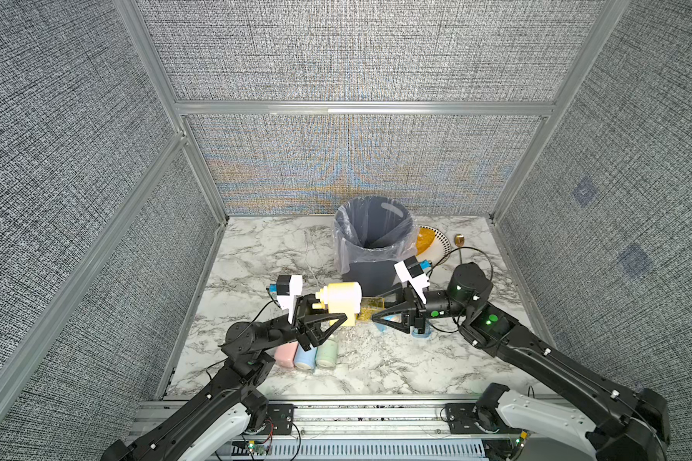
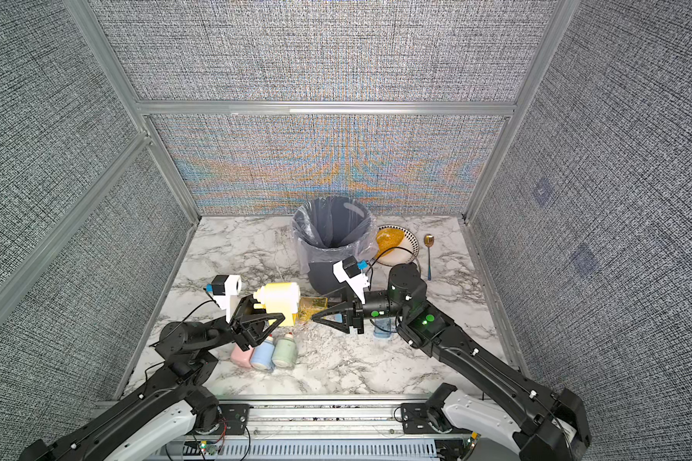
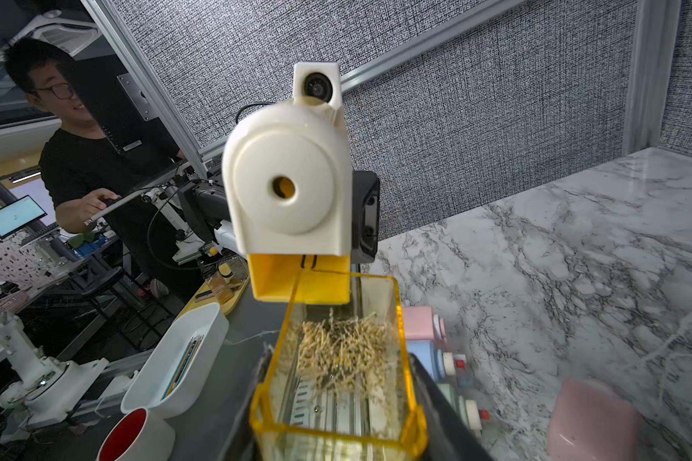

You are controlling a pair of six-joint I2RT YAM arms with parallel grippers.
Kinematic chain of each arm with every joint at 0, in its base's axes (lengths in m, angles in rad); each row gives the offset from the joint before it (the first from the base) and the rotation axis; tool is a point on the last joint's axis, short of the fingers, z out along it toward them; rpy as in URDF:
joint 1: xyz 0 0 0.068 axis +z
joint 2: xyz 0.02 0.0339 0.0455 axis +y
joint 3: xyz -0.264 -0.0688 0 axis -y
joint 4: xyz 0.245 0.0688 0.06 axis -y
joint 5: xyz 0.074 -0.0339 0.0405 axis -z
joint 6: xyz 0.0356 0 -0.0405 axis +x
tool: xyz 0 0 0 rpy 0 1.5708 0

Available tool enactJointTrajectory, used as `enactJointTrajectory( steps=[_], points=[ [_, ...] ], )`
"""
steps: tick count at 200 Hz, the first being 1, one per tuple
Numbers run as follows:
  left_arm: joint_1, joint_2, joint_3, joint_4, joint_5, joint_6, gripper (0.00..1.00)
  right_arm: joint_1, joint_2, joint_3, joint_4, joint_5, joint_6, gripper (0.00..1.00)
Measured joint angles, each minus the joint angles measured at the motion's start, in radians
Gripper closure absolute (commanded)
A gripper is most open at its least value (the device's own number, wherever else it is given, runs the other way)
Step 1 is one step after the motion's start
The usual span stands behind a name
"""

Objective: Take out the pencil sharpener tray and clean the shavings
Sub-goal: Open the container of the pencil sharpener, then pour the shavings into the trash bin.

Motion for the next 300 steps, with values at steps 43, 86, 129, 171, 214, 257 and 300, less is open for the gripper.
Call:
enactJointTrajectory(
  steps=[43,86,129,171,214,257,300],
  points=[
    [0.0,-0.027,0.01,-0.027,0.0,0.017,0.9,-0.029,-0.037,-0.005,-0.035,0.0,-0.012,0.66],
    [0.0,-0.086,0.023,-0.134,-0.008,0.064,0.9,-0.046,-0.072,0.006,-0.085,0.026,-0.049,0.65],
    [0.001,-0.145,0.027,-0.254,-0.015,0.117,0.9,-0.047,-0.069,0.092,-0.195,0.135,-0.164,0.65],
    [0.001,-0.211,0.005,-0.353,-0.039,0.158,0.9,-0.047,-0.032,0.173,-0.283,0.267,-0.285,0.65],
    [0.001,-0.248,-0.02,-0.415,-0.058,0.18,0.9,-0.047,0.049,0.266,-0.323,0.375,-0.343,0.65],
    [0.001,-0.267,-0.042,-0.452,-0.074,0.191,0.9,-0.047,0.158,0.384,-0.349,0.476,-0.339,0.65],
    [0.001,-0.234,-0.048,-0.455,-0.094,0.219,0.9,-0.047,0.298,0.512,-0.394,0.562,-0.256,0.65]
  ],
)
